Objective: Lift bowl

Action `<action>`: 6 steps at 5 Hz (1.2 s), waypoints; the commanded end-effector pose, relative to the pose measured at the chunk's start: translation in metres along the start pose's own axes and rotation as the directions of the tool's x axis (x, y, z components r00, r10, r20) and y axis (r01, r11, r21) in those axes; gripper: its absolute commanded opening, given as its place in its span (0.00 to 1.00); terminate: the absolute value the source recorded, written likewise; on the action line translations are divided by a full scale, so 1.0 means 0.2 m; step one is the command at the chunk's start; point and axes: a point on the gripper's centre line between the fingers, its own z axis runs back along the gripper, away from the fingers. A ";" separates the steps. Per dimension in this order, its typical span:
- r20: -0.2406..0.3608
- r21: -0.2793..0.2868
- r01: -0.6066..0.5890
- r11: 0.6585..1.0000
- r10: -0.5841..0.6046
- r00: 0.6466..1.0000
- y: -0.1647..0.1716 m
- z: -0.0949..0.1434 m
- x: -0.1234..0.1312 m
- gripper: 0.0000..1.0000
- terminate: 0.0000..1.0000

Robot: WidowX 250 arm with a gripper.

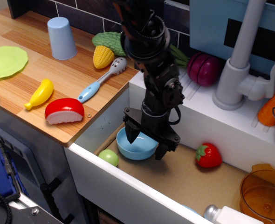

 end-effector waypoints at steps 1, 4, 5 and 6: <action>0.065 -0.024 0.004 1.000 -0.003 0.998 0.01 -0.04 0.04 1.00 0.00; 0.091 0.080 0.112 0.991 -0.119 0.989 -0.03 0.16 0.12 0.00 0.00; 0.109 0.157 0.149 0.976 -0.167 0.980 -0.05 0.30 0.15 0.00 0.00; 0.118 0.181 0.164 0.970 -0.187 0.975 -0.04 0.45 0.18 0.00 0.00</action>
